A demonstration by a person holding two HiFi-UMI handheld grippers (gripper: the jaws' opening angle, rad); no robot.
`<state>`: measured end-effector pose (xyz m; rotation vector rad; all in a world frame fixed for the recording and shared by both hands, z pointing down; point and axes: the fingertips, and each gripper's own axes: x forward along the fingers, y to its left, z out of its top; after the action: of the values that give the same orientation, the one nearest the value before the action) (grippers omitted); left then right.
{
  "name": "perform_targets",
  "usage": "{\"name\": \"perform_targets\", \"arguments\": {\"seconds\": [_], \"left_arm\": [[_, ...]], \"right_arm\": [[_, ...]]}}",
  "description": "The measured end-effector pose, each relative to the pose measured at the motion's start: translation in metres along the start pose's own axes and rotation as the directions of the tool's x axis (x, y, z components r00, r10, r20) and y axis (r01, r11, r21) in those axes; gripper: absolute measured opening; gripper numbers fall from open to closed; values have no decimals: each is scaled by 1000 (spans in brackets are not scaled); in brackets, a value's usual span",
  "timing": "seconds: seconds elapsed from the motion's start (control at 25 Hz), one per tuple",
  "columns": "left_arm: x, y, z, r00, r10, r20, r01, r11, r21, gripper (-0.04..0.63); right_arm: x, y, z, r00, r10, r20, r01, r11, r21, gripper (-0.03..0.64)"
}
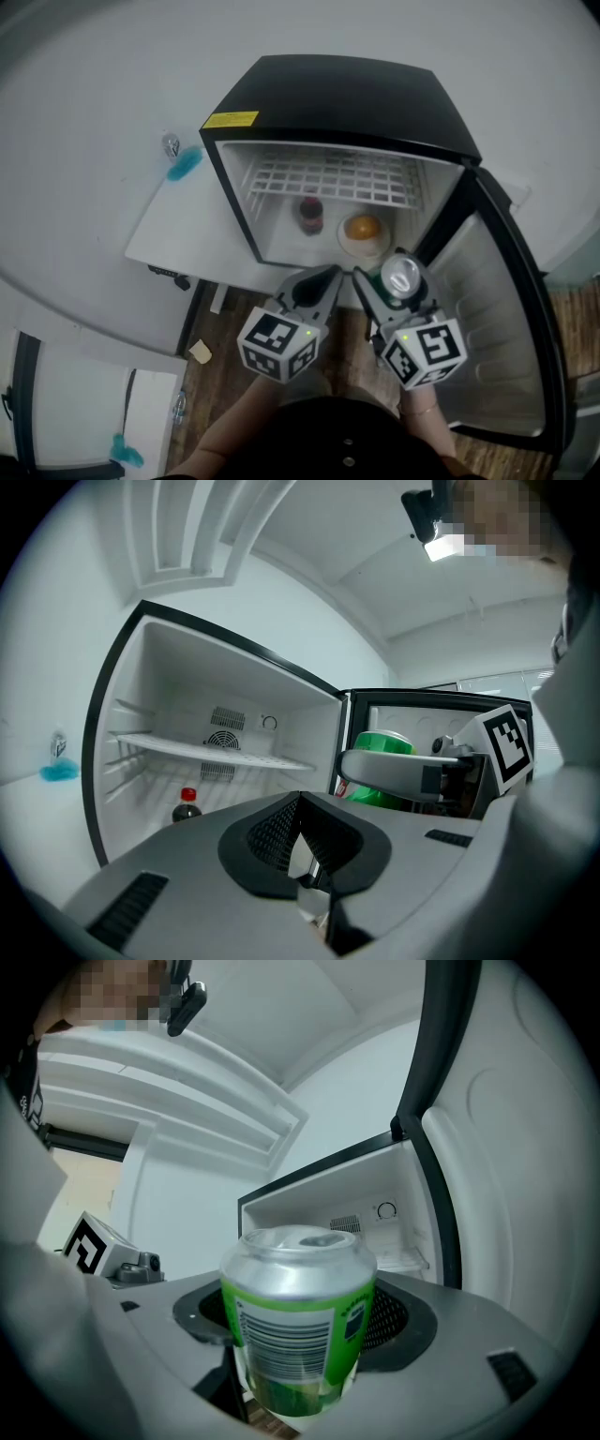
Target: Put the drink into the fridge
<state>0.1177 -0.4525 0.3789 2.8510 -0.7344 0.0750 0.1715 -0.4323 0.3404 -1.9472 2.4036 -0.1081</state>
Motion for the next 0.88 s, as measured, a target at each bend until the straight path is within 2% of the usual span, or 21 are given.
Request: {"name": "perform_targets", "arguments": {"seconds": [0.52, 0.88], "left_arm": [[12, 21, 21, 993, -116, -19, 117, 991, 67, 6], [31, 26, 29, 986, -168, -6, 168, 983, 78, 6]], "right_arm": [[26, -10, 7, 991, -134, -11, 134, 991, -7, 344], [48, -19, 17, 985, -170, -3, 170, 985, -37, 344]]}}
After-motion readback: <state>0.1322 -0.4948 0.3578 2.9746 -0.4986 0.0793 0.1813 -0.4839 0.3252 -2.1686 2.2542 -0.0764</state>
